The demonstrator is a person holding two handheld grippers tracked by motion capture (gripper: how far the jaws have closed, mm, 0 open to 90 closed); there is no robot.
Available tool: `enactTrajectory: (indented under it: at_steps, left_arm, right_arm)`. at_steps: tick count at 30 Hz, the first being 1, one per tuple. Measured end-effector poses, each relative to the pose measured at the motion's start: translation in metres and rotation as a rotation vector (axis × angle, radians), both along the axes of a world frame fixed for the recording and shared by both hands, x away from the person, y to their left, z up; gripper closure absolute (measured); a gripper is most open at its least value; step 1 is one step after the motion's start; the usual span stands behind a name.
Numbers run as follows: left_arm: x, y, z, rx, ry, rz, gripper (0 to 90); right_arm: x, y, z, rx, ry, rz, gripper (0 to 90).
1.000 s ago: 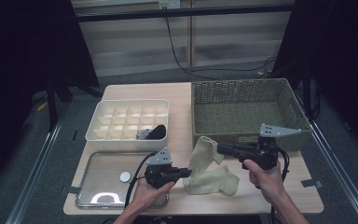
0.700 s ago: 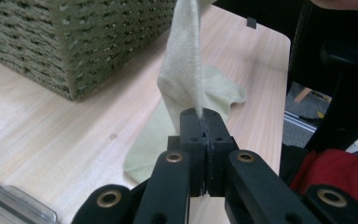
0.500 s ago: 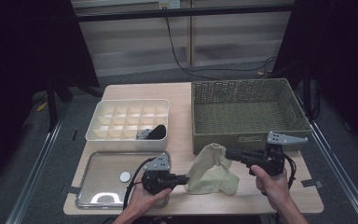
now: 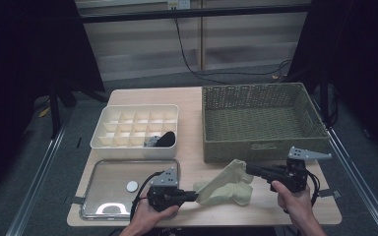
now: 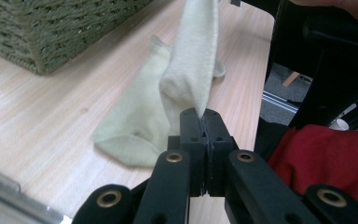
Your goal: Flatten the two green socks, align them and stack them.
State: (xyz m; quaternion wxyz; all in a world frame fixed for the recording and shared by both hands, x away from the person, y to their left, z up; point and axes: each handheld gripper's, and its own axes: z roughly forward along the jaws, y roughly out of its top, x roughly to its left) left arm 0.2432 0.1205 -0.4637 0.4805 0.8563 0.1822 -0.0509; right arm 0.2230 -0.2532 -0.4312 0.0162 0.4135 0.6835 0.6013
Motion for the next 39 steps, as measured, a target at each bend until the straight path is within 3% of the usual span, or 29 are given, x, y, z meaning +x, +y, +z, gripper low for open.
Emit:
enactTrajectory:
  at_steps: [8, 14, 25, 32, 39]
  left_arm:
    - [-0.006, 0.002, -0.002, 0.024, 0.025, -0.031, 89.0]
    - [-0.001, -0.003, -0.009, 0.058, 0.038, -0.039, 89.0]
    - [0.015, -0.005, -0.015, 0.062, 0.051, 0.022, 85.2]
    - [0.021, 0.000, -0.016, 0.060, 0.036, 0.100, 71.7]
    - [0.032, -0.001, -0.021, 0.064, 0.041, 0.125, 73.3]
  right_arm:
    - [-0.013, -0.004, -0.013, -0.020, 0.045, -0.006, 84.8]
    - [-0.014, -0.004, -0.029, -0.038, 0.088, -0.008, 84.8]
    - [-0.005, 0.001, -0.042, -0.081, 0.107, 0.002, 84.5]
    - [0.001, 0.001, -0.047, -0.109, 0.117, 0.001, 84.1]
    - [0.008, 0.003, -0.049, -0.127, 0.120, 0.012, 84.0]
